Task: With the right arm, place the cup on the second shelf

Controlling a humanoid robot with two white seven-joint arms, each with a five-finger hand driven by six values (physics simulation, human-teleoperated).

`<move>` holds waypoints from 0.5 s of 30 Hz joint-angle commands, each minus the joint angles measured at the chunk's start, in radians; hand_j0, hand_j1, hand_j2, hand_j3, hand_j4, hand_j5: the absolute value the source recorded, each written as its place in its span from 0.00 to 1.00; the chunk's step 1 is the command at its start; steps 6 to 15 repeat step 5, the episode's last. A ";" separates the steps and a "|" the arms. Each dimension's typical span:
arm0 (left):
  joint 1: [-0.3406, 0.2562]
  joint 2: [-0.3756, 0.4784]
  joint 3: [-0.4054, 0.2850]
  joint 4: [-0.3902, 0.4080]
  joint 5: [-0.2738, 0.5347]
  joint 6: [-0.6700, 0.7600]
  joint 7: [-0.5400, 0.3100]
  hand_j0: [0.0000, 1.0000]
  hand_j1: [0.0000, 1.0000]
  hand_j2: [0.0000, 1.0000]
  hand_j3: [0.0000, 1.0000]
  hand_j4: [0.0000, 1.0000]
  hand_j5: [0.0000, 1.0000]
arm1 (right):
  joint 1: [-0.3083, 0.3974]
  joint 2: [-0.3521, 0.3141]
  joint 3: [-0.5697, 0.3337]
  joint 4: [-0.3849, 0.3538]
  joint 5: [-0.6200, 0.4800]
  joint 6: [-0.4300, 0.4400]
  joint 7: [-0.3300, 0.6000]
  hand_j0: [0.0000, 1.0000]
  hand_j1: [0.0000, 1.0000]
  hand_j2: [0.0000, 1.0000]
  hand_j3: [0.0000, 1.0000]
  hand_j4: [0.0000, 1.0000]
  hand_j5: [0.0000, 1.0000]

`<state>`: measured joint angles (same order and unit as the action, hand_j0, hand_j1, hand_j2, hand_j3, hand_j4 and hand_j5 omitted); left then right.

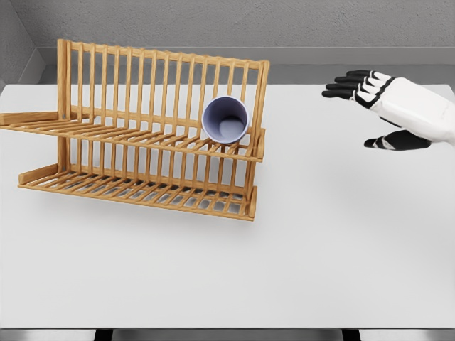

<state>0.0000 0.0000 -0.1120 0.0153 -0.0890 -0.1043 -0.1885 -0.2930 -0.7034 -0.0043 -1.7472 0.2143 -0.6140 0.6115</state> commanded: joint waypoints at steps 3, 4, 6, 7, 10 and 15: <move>0.000 0.000 0.000 0.000 0.000 0.000 0.000 1.00 1.00 1.00 1.00 1.00 1.00 | 0.009 0.025 -0.019 0.005 -0.003 0.003 -0.001 1.00 1.00 1.00 1.00 1.00 1.00; 0.000 0.000 -0.002 0.000 -0.002 -0.002 0.000 1.00 1.00 1.00 1.00 1.00 1.00 | 0.011 0.025 -0.020 0.005 -0.001 0.003 -0.001 1.00 1.00 1.00 1.00 1.00 1.00; -0.008 0.000 -0.002 -0.001 0.003 -0.006 0.000 1.00 1.00 1.00 1.00 1.00 1.00 | 0.011 0.025 -0.020 0.008 -0.001 0.003 -0.001 1.00 1.00 1.00 1.00 1.00 1.00; -0.008 0.000 -0.002 -0.001 0.003 -0.006 0.000 1.00 1.00 1.00 1.00 1.00 1.00 | 0.011 0.025 -0.020 0.008 -0.001 0.003 -0.001 1.00 1.00 1.00 1.00 1.00 1.00; -0.008 0.000 -0.002 -0.001 0.003 -0.006 0.000 1.00 1.00 1.00 1.00 1.00 1.00 | 0.011 0.025 -0.020 0.008 -0.001 0.003 -0.001 1.00 1.00 1.00 1.00 1.00 1.00; -0.008 0.000 -0.002 -0.001 0.003 -0.006 0.000 1.00 1.00 1.00 1.00 1.00 1.00 | 0.011 0.025 -0.020 0.008 -0.001 0.003 -0.001 1.00 1.00 1.00 1.00 1.00 1.00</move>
